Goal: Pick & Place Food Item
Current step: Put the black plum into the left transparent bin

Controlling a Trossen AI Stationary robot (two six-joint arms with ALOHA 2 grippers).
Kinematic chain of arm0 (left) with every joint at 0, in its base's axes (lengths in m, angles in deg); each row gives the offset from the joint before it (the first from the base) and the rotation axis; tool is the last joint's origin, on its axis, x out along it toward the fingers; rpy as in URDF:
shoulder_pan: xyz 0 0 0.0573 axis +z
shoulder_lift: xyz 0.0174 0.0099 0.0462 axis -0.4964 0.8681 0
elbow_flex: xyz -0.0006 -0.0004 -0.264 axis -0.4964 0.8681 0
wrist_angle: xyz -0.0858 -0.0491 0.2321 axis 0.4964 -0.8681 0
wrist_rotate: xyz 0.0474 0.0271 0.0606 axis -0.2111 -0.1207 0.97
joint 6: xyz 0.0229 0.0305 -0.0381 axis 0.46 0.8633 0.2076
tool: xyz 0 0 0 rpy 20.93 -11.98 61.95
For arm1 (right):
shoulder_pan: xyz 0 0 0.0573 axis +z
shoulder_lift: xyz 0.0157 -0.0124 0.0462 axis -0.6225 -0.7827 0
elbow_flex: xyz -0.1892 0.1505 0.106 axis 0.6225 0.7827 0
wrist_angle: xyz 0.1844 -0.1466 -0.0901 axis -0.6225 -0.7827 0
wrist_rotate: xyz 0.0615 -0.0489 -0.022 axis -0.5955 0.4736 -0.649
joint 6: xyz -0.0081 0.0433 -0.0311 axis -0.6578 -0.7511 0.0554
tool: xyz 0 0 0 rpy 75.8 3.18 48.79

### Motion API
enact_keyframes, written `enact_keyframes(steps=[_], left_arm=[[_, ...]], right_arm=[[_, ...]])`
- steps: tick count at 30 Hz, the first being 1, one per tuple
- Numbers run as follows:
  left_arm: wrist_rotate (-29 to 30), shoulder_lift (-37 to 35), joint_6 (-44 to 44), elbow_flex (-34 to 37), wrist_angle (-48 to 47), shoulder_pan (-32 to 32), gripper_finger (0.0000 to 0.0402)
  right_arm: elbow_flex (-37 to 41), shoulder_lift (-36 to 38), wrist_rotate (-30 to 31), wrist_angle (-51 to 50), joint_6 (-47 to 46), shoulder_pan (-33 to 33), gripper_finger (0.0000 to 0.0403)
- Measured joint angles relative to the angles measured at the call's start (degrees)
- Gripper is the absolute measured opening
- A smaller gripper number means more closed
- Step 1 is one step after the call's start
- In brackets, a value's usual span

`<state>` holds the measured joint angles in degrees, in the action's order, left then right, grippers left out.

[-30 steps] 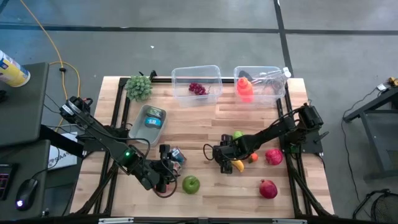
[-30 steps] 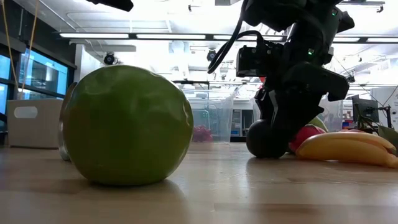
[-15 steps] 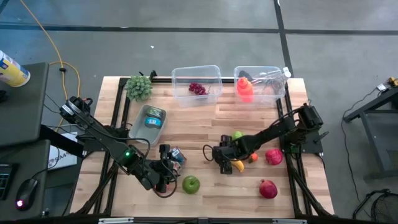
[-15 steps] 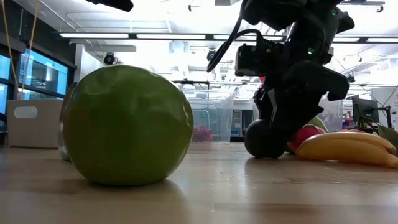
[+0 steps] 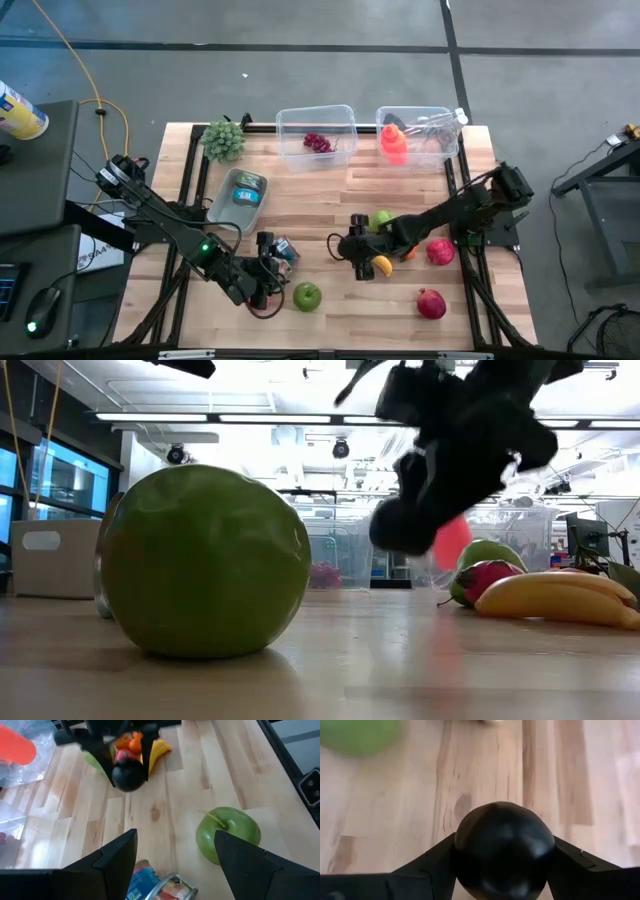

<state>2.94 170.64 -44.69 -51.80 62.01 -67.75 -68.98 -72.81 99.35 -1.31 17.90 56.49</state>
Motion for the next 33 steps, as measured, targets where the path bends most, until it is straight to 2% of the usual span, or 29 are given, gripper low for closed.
enact_keyframes(steps=[7,17,20,23,28,33], left_arm=[[0.06,-0.02,4.32,0.00,-0.26,1.81,0.0255],[0.00,-0.02,7.75,0.00,-1.29,6.27,0.0255],[0.00,-0.02,7.50,0.00,-1.29,7.61,0.0255],[-0.05,-0.02,5.43,0.00,-1.28,8.40,0.0255],[-0.09,-0.02,4.00,0.00,-1.22,8.65,0.0255],[-0.09,-0.02,2.72,0.00,-1.18,8.65,0.0255]], right_arm=[[-0.04,9.82,1.98,1.03,8.12,-2.77,0.0224],[-0.05,18.78,-0.52,7.49,11.28,-13.92,0.0224],[-1.79,18.56,-3.64,11.85,10.64,-18.52,0.0224],[-7.40,15.68,-6.77,11.76,8.45,-22.68,0.0224],[-16.21,10.15,-7.98,9.63,5.27,-29.35,0.0224],[-20.61,4.39,-13.52,7.16,3.35,-36.07,0.0225]])
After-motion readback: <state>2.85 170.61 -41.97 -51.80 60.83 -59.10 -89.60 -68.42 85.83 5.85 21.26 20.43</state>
